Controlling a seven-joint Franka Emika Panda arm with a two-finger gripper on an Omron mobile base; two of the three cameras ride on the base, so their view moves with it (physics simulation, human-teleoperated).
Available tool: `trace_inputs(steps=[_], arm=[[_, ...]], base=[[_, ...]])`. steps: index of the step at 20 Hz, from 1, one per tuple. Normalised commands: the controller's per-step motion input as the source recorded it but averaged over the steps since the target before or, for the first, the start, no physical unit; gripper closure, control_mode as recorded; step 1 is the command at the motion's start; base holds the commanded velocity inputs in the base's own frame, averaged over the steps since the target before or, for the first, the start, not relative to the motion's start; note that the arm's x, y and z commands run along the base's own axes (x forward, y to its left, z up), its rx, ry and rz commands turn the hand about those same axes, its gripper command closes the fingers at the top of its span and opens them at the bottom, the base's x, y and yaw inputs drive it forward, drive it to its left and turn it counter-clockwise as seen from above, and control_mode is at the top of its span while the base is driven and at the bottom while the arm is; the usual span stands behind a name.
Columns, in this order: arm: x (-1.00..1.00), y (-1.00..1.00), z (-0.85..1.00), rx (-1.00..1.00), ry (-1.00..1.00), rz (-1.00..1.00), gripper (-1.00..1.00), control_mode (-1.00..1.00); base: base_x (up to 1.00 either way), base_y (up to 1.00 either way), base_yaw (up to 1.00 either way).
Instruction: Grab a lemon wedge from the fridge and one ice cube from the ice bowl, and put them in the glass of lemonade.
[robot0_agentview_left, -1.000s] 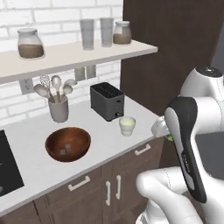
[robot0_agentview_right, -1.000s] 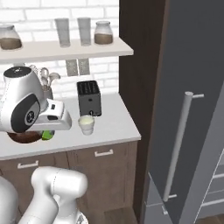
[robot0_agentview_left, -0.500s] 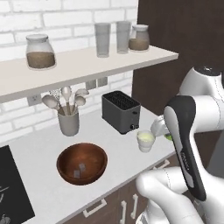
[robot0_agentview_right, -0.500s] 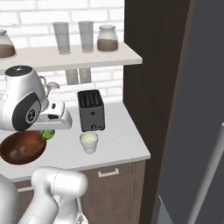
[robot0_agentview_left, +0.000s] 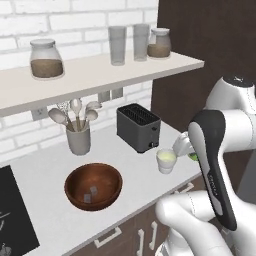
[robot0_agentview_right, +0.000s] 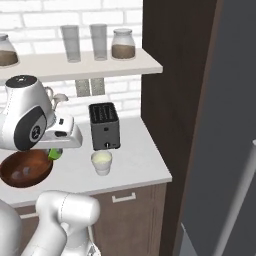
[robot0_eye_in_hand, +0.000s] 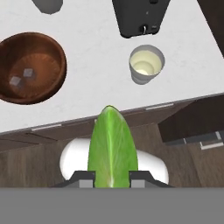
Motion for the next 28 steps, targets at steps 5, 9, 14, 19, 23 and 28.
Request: trace_inputs(steps=[5, 9, 14, 19, 23, 28], arm=[[0.00, 0.00, 0.00, 0.00, 0.00, 0.00, 1.00, 1.00], [0.01, 0.00, 0.00, 0.00, 0.00, 0.00, 1.00, -1.00], [0.20, 0.00, -0.03, 0.00, 0.01, 0.00, 1.00, -1.00], [1.00, 0.00, -0.42, -0.07, 0.07, -0.02, 1.00, -1.00], [0.92, -0.10, -0.84, -0.03, 0.00, -0.06, 1.00, -1.00], [0.45, -0.19, -0.90, 0.01, 0.01, -0.07, 1.00, -1.00]], base=[[0.00, 0.00, 0.00], [0.00, 0.00, 0.00], [0.00, 0.00, 0.00], [0.00, 0.00, 0.00], [0.00, 0.00, 0.00], [0.00, 0.00, 0.00]])
